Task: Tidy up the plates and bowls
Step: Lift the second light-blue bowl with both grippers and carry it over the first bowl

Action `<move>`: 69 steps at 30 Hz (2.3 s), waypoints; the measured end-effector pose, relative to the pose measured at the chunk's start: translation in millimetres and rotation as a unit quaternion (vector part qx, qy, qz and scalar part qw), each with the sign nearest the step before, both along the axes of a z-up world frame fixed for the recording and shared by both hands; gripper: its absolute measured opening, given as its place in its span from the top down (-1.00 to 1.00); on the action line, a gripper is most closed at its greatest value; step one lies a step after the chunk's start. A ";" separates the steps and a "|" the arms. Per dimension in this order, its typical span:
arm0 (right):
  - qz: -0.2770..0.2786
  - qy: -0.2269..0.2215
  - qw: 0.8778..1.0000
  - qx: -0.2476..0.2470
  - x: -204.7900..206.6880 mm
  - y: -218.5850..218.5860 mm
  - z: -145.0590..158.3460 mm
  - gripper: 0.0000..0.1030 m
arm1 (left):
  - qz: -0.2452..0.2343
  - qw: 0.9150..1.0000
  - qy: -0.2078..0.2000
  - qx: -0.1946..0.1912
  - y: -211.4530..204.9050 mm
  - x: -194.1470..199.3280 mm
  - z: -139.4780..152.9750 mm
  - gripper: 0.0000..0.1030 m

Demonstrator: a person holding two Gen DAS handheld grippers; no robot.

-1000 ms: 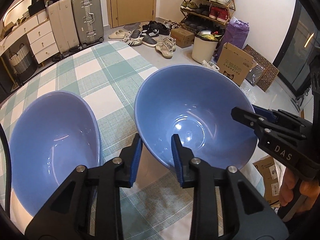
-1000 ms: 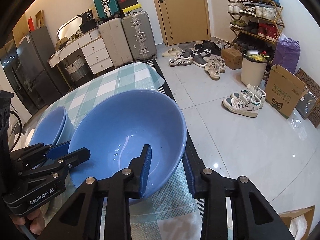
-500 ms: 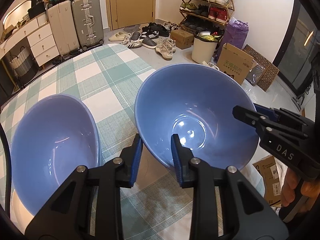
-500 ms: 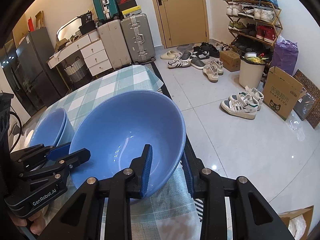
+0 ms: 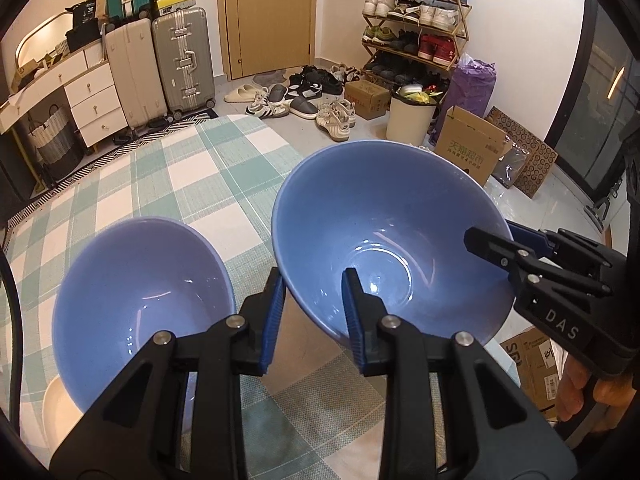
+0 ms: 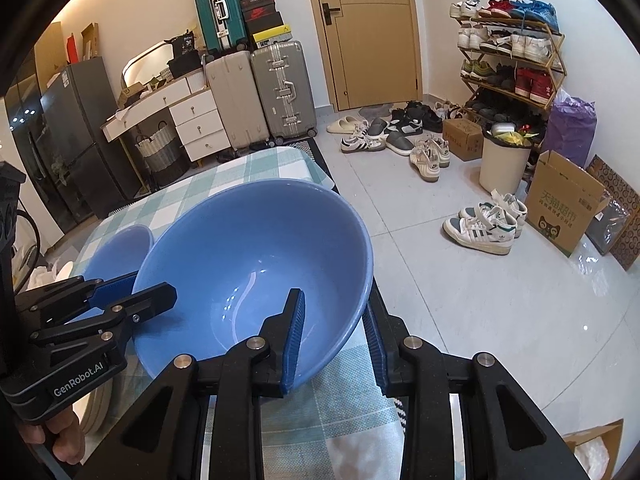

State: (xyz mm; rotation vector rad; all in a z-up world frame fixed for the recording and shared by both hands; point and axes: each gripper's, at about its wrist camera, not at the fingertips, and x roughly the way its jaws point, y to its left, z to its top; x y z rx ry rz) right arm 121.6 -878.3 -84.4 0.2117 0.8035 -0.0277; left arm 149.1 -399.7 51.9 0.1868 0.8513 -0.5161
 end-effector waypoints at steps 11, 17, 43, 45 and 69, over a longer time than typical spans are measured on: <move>0.000 -0.031 0.999 -0.010 -14.8 15.0 27.5 0.40 | 0.006 0.999 -0.032 -0.006 16.4 -21.7 37.4 0.50; 0.006 -0.043 0.999 -0.008 -15.7 25.0 44.7 0.40 | 0.012 0.999 -0.050 -0.012 26.8 -31.5 62.9 0.50; 0.056 -0.073 0.995 -0.046 -11.2 113.6 109.9 0.40 | 0.069 0.993 -0.085 -0.044 117.4 -57.4 138.0 0.50; 0.063 -0.072 0.994 -0.046 -8.7 124.2 110.5 0.40 | 0.075 0.992 -0.086 -0.048 130.6 -58.2 140.6 0.50; 0.126 -0.039 0.990 -0.047 32.2 224.4 80.6 0.40 | 0.147 0.986 -0.064 -0.033 232.2 -39.2 100.4 0.50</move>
